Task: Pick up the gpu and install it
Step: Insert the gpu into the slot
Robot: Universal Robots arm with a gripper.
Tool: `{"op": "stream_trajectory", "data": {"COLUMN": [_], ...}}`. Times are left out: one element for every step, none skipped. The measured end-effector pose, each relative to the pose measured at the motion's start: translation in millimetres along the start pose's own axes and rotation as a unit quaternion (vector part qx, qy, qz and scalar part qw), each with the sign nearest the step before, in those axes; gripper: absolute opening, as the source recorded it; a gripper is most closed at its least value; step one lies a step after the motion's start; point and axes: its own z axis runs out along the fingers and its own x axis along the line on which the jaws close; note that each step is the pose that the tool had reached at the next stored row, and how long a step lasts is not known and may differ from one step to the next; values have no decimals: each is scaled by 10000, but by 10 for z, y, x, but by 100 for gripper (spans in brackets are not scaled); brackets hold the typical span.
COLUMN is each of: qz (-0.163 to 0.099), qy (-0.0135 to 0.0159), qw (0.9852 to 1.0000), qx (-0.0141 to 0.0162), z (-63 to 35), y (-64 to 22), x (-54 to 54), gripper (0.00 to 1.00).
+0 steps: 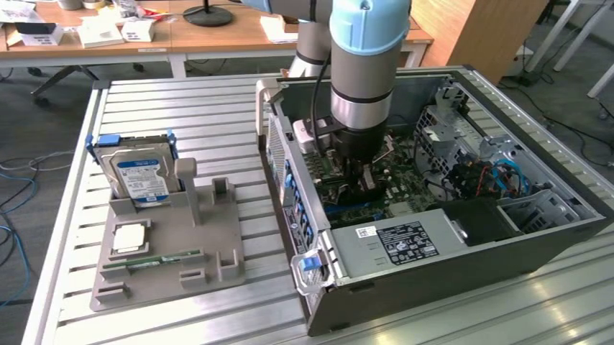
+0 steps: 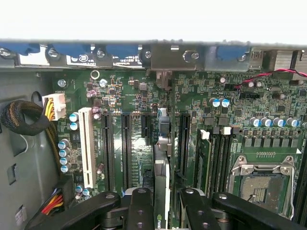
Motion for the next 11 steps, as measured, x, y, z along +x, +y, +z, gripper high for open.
{"op": "stream_trajectory", "data": {"qz": [0,0,0,0,2,2,2,1,0,0,0], "qy": [0,0,0,0,-9,-9,-6,-1,0,-1,0], "qw": [10000,10000,10000,10000,10000,10000,10000,10000,10000,10000,10000], "qx": [0,0,0,0,-1,3,4,0,0,1,0], "z": [0,0,0,0,5,7,6,-1,-8,-18,-31], "y": [0,0,0,0,2,1,1,0,-1,-3,-5], "x": [0,0,0,0,-2,-2,-2,-1,0,-1,-1], "gripper": [26,26,26,26,26,27,27,27,33,33,33]}}
